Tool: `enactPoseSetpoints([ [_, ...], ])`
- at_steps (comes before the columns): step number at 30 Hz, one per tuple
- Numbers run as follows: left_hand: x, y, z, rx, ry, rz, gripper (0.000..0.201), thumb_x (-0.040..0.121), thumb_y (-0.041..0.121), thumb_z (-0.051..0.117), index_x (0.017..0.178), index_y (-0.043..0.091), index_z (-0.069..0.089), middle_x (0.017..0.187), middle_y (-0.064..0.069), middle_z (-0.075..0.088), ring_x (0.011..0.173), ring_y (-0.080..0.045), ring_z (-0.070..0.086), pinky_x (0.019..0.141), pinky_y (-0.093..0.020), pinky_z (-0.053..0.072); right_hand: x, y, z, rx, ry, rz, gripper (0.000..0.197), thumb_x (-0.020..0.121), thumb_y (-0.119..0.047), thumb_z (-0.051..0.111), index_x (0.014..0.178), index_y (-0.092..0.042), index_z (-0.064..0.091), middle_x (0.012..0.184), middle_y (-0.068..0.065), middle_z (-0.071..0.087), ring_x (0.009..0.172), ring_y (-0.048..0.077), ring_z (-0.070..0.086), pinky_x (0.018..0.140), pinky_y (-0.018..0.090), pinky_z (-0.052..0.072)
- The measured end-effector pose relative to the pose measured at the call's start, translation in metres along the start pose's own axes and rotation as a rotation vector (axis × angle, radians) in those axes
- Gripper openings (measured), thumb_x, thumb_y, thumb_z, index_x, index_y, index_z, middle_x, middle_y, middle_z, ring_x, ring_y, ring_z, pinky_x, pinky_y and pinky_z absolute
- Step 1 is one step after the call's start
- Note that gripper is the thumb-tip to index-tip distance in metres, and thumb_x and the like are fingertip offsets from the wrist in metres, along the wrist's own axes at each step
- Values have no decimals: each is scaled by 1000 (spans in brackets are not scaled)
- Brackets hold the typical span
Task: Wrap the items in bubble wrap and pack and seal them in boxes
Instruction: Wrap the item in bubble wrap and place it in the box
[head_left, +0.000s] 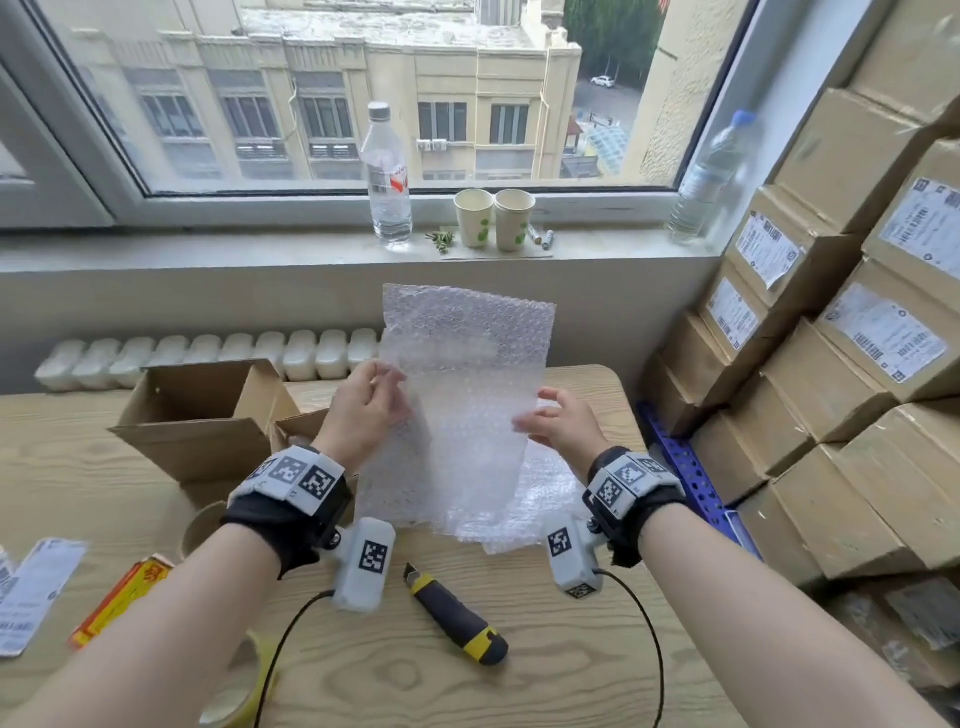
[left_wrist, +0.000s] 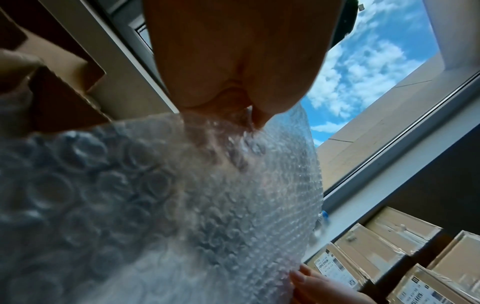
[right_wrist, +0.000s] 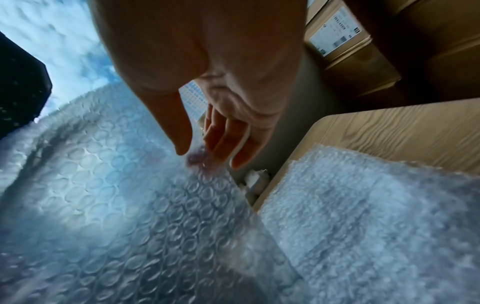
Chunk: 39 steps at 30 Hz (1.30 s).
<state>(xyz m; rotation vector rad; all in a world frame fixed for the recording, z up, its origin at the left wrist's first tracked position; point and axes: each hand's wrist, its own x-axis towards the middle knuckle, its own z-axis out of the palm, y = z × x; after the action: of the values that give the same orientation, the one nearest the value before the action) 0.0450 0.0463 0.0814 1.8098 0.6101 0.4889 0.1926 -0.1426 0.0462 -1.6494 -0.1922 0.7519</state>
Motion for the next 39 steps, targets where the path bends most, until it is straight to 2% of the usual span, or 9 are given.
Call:
enactPoseSetpoints([
  [5, 0, -12, -40, 55, 118, -97, 49, 97, 21, 50, 139, 19, 26, 72, -6, 62, 63, -21, 57, 58, -32, 45, -10, -17, 18, -16, -41, -208, 46, 84, 7, 63, 123, -11, 49, 81, 12, 62, 70, 21, 65, 72, 29, 57],
  [8, -2, -5, -51, 101, 100, -46, 37, 97, 17, 50, 132, 19, 43, 69, -7, 57, 65, -23, 51, 49, -22, 42, -12, -26, 24, -100, -88, -281, 36, 84, 8, 63, 120, 0, 61, 83, 9, 63, 67, 8, 65, 70, 15, 54],
  [15, -5, 8, -56, 269, 117, -98, 27, 92, 29, 57, 110, 10, 64, 90, -2, 60, 88, -21, 60, 71, -24, 48, -1, -46, 23, -688, 25, -540, 20, 78, -11, 75, 97, -7, 69, 82, 0, 58, 72, 11, 53, 71, 15, 40],
  [20, -10, 13, -39, 609, 19, -138, 63, 63, 63, 70, 113, 27, 63, 131, 1, 39, 128, -18, 31, 110, -40, 27, 5, -64, 22, -677, -20, -653, 14, 81, -14, 73, 90, -5, 67, 105, 8, 56, 87, 14, 52, 85, 25, 44],
  [25, -12, 12, -9, 560, -97, -73, 63, 73, 45, 75, 127, 19, 56, 126, 2, 59, 117, -15, 52, 101, -36, 41, 7, -78, 25, -639, -87, -712, 16, 82, -17, 72, 92, -7, 65, 105, 6, 62, 97, 18, 58, 88, 26, 43],
  [29, -16, 17, 2, 364, -73, -94, 15, 89, 27, 63, 97, 16, 68, 91, -1, 69, 85, -13, 63, 75, -25, 49, 12, -81, 20, -557, -71, -621, 56, 74, -28, 79, 120, -9, 54, 119, 1, 54, 108, 11, 50, 96, 23, 40],
  [33, -25, 26, 3, -30, -92, -172, 9, 84, 22, 65, 90, 16, 68, 85, 4, 72, 78, -9, 66, 69, -16, 51, 14, -71, 18, -290, -132, -328, 92, 66, -28, 85, 139, -10, 32, 130, 1, 47, 115, 12, 50, 99, 25, 41],
  [36, -26, 23, 0, -164, -80, -190, 30, 77, 30, 65, 99, 9, 68, 92, -1, 74, 88, -11, 68, 84, -26, 51, 10, -61, 26, -114, -220, -136, 87, 71, -22, 82, 140, -8, 30, 123, 7, 54, 111, 18, 56, 95, 31, 47],
  [39, -25, 20, -3, -302, -57, -216, 34, 75, 29, 65, 101, 7, 67, 94, -5, 74, 86, -16, 69, 78, -26, 54, 5, -54, 35, 123, -283, -9, 67, 78, -7, 74, 134, -7, 37, 107, 9, 62, 93, 17, 64, 84, 33, 52],
])
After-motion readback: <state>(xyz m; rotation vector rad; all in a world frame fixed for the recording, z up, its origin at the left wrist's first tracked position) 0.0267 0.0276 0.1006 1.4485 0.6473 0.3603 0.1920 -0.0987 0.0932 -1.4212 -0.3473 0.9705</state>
